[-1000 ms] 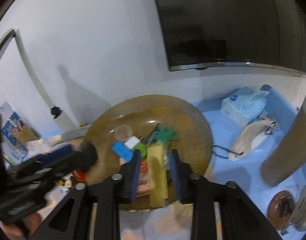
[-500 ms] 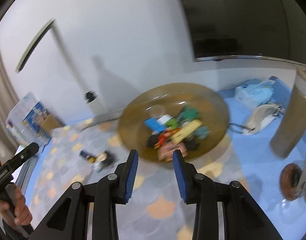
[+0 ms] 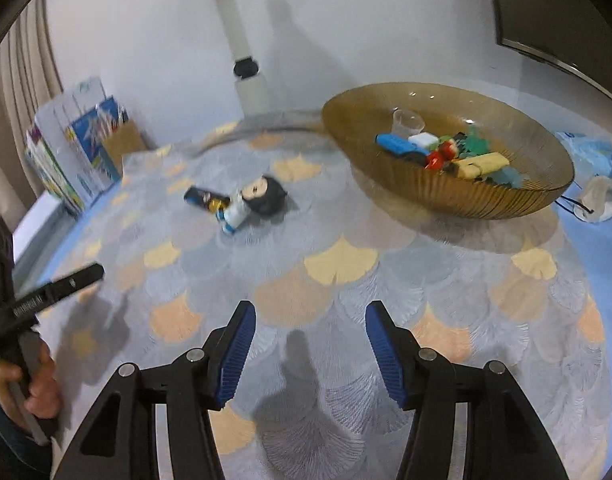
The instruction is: Organize rigid objects
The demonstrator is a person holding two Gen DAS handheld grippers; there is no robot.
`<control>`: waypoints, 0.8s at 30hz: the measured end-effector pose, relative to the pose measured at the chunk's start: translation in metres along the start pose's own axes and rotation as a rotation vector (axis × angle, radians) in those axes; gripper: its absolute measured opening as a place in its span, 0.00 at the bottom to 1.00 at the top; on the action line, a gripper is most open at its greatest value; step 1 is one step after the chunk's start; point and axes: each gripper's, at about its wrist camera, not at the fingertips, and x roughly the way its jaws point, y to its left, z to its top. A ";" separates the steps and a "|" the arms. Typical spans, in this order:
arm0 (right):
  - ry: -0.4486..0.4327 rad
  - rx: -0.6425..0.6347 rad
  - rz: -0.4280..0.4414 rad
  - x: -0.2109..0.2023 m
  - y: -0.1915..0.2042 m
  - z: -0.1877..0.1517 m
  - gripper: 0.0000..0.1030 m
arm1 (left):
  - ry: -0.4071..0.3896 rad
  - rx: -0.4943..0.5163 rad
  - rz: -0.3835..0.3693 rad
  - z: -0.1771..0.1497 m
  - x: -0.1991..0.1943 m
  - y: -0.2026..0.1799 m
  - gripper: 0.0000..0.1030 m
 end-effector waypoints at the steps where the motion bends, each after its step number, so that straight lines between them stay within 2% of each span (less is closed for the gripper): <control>1: 0.011 -0.009 -0.007 0.003 0.002 -0.001 0.54 | 0.002 -0.002 0.015 0.000 0.001 0.000 0.64; 3: 0.010 -0.030 -0.028 0.005 0.006 -0.002 0.55 | 0.019 -0.001 0.030 0.000 0.004 -0.001 0.64; 5: 0.015 -0.044 -0.042 0.006 0.009 -0.001 0.61 | 0.020 0.018 0.040 -0.002 0.005 -0.004 0.64; 10: 0.018 -0.100 -0.083 0.010 0.019 -0.002 0.61 | 0.022 0.062 0.050 -0.004 0.005 -0.011 0.64; 15: 0.016 -0.157 -0.120 0.012 0.029 -0.004 0.61 | 0.038 0.035 0.040 -0.003 0.007 -0.006 0.64; 21: 0.013 -0.153 -0.124 0.012 0.028 -0.003 0.61 | 0.062 0.018 0.055 -0.001 0.011 -0.005 0.64; 24: 0.018 -0.148 -0.124 0.012 0.027 -0.003 0.61 | 0.122 -0.012 0.020 0.009 0.017 -0.010 0.64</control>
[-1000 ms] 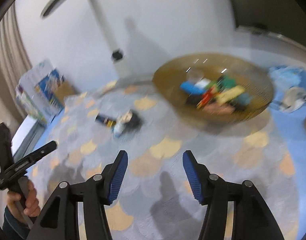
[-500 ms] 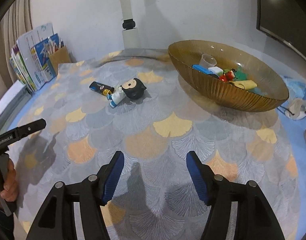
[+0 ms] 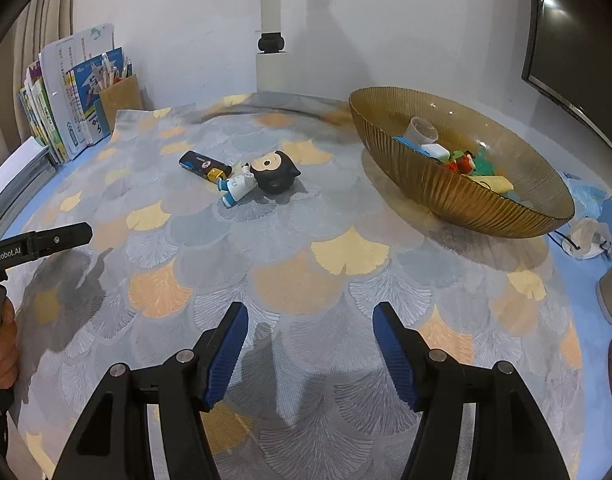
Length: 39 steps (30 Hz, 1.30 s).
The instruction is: Organize rigid objects
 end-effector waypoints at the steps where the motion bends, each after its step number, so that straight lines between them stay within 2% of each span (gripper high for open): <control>1: 0.002 -0.001 0.001 0.000 -0.001 0.000 0.61 | 0.014 -0.016 -0.020 0.007 0.001 -0.003 0.64; 4: 0.008 -0.003 -0.007 0.002 0.000 0.000 0.61 | 0.027 -0.025 -0.043 0.033 0.008 -0.021 0.64; 6: 0.011 -0.003 -0.013 0.003 0.000 0.000 0.61 | 0.030 0.008 -0.026 0.053 0.022 -0.038 0.73; 8: 0.008 -0.001 -0.020 0.002 0.000 0.000 0.62 | 0.028 0.032 0.013 0.065 0.039 -0.050 0.73; 12: 0.005 0.006 -0.029 0.002 -0.001 -0.001 0.62 | 0.063 -0.019 0.001 0.081 0.077 -0.065 0.73; 15: 0.009 0.006 -0.028 0.002 -0.001 -0.001 0.62 | 0.071 -0.054 0.068 0.084 0.100 -0.071 0.73; 16: 0.010 0.005 -0.026 0.002 -0.001 -0.001 0.62 | 0.026 -0.047 0.106 0.084 0.102 -0.075 0.73; 18: 0.010 0.003 -0.023 0.002 0.000 0.000 0.62 | 0.018 -0.026 0.179 0.086 0.108 -0.082 0.73; 22: 0.008 -0.001 -0.018 0.002 0.002 0.000 0.62 | 0.002 0.057 0.263 0.085 0.114 -0.094 0.73; 23: 0.006 -0.001 -0.017 0.002 0.002 0.000 0.62 | 0.004 0.085 0.274 0.084 0.115 -0.096 0.71; 25: 0.004 0.000 -0.017 0.002 0.002 0.000 0.62 | 0.012 0.143 0.292 0.081 0.112 -0.097 0.59; 26: 0.003 0.001 -0.016 0.001 0.001 0.000 0.62 | 0.021 0.162 0.287 0.081 0.109 -0.095 0.50; 27: 0.002 0.001 -0.015 0.001 0.001 0.000 0.62 | 0.034 0.183 0.266 0.081 0.105 -0.092 0.47; 28: 0.002 0.002 -0.014 0.002 0.001 0.000 0.62 | 0.061 0.214 0.213 0.079 0.098 -0.085 0.47; 30: -0.001 0.003 -0.014 0.001 0.001 0.000 0.62 | 0.099 0.280 0.162 0.077 0.089 -0.079 0.47; 33: -0.005 0.000 -0.014 0.000 0.001 0.000 0.62 | 0.115 0.439 0.189 0.065 0.070 -0.064 0.47; 35: -0.007 -0.002 -0.015 0.000 0.001 0.000 0.62 | 0.121 0.464 0.187 0.064 0.062 -0.054 0.47; 39: -0.003 0.000 -0.016 0.001 0.000 0.000 0.62 | 0.137 0.390 0.117 0.071 0.058 -0.043 0.47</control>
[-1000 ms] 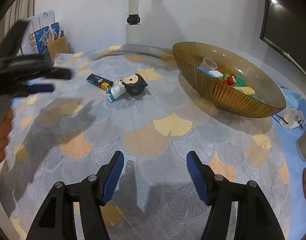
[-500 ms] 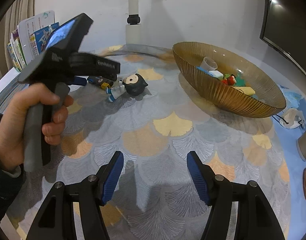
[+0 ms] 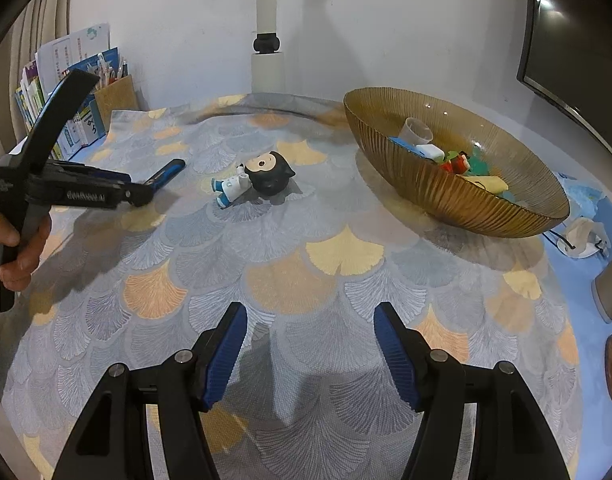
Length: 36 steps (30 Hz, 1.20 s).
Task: Organize rigid objects
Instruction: 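Grasp black FASHION lighter with left tool while right grasps black-haired figure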
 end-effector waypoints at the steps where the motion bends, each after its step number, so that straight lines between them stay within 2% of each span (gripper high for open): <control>1: 0.003 0.001 0.000 0.001 -0.001 0.000 0.62 | 0.003 -0.030 -0.041 0.003 0.006 0.004 0.47; 2: 0.008 0.004 0.004 0.001 -0.002 0.001 0.62 | 0.006 -0.048 -0.051 0.006 0.009 0.003 0.47; 5: 0.065 0.036 0.049 0.000 -0.006 0.004 0.62 | -0.022 -0.048 -0.005 0.010 0.017 -0.008 0.46; 8: 0.115 0.056 0.146 -0.010 -0.002 0.017 0.62 | -0.040 -0.042 0.012 0.009 0.020 -0.012 0.19; 12: 0.123 0.081 0.192 -0.008 0.007 0.049 0.63 | -0.058 -0.116 -0.056 -0.003 0.014 -0.003 0.19; 15: 0.145 0.164 0.237 0.020 0.006 0.070 0.63 | -0.097 -0.152 -0.100 -0.020 0.003 0.000 0.19; 17: 0.162 0.225 0.248 0.043 0.006 0.082 0.63 | -0.110 -0.159 -0.101 -0.025 0.002 0.000 0.19; 22: 0.161 0.307 0.202 0.081 0.011 0.101 0.63 | -0.140 -0.172 -0.096 -0.027 -0.001 0.003 0.19; 25: 0.194 0.361 0.192 0.105 0.014 0.107 0.63 | -0.138 -0.176 -0.101 -0.026 0.004 -0.001 0.19; 28: 0.164 0.362 0.133 0.115 0.024 0.117 0.64 | -0.139 -0.175 -0.106 -0.027 0.001 0.003 0.19; 30: 0.142 0.330 0.101 0.121 0.030 0.121 0.58 | -0.140 -0.179 -0.111 -0.027 0.001 0.003 0.19; 31: 0.133 0.289 0.048 0.122 0.036 0.122 0.49 | -0.145 -0.183 -0.108 -0.027 0.001 0.003 0.19; 32: 0.128 0.259 0.022 0.121 0.040 0.122 0.49 | -0.147 -0.185 -0.105 -0.027 0.000 0.004 0.19; 34: 0.125 0.240 0.045 0.119 0.039 0.120 0.41 | -0.147 -0.186 -0.103 -0.027 0.000 0.003 0.19; 36: 0.125 0.244 0.100 0.108 0.034 0.118 0.40 | -0.150 -0.183 -0.097 -0.027 -0.002 0.002 0.19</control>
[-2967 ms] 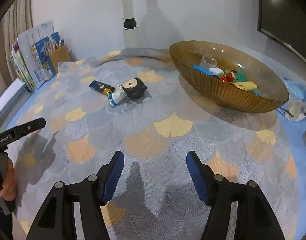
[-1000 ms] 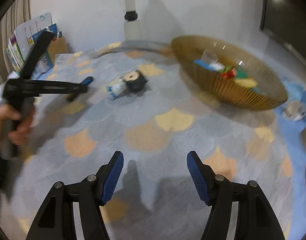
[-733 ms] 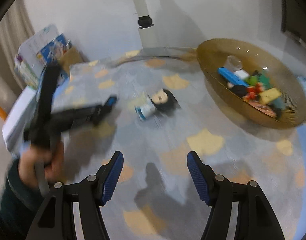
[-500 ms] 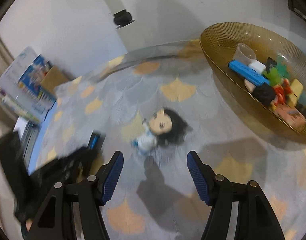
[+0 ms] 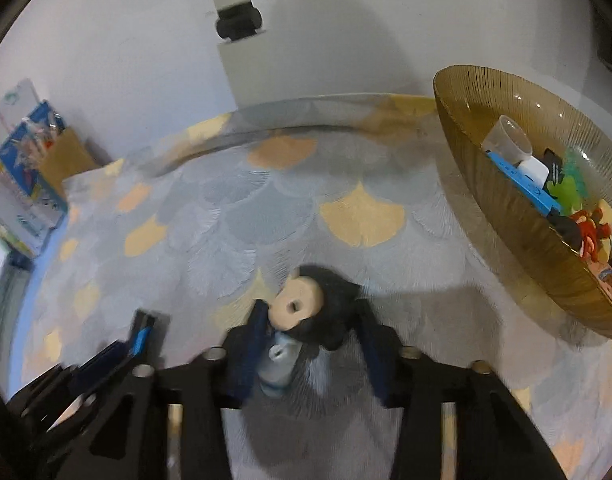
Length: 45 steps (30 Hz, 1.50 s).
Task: Organize rigid objects
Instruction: 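Grasp black FASHION lighter with left tool while right grasps black-haired figure, then carry the black lighter and figure over the amber bowl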
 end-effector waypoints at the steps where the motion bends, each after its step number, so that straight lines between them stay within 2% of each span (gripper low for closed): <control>1: 0.004 -0.002 0.020 -0.005 -0.002 -0.003 0.40 | -0.004 0.002 0.005 -0.001 -0.002 -0.002 0.19; 7: -0.009 -0.091 0.158 -0.065 -0.018 -0.052 0.40 | 0.008 0.015 -0.005 -0.031 -0.027 -0.017 0.19; 11: -0.008 -0.126 0.192 -0.095 -0.040 -0.093 0.40 | -0.003 0.023 -0.014 -0.052 -0.047 -0.035 0.19; 14: 0.028 -0.120 0.221 -0.098 -0.058 -0.111 0.40 | 0.004 0.037 0.001 -0.063 -0.047 -0.045 0.19; 16: 0.033 -0.139 0.213 -0.099 -0.064 -0.121 0.40 | -0.008 0.055 0.040 -0.065 -0.048 -0.050 0.19; 19: 0.031 -0.159 0.209 -0.094 -0.070 -0.133 0.40 | -0.033 0.046 0.021 -0.067 -0.053 -0.048 0.19; 22: 0.020 -0.160 0.214 -0.097 -0.071 -0.134 0.39 | -0.058 0.010 0.002 -0.066 -0.056 -0.040 0.19; 25: 0.025 -0.173 0.205 -0.094 -0.069 -0.135 0.39 | -0.046 -0.019 0.010 -0.066 -0.053 -0.033 0.19; 31: 0.018 -0.169 0.210 -0.095 -0.070 -0.136 0.39 | -0.077 -0.019 0.019 -0.067 -0.058 -0.034 0.19; 45: 0.010 -0.079 0.269 -0.096 -0.085 -0.134 0.41 | -0.039 -0.016 0.011 -0.066 -0.051 -0.033 0.19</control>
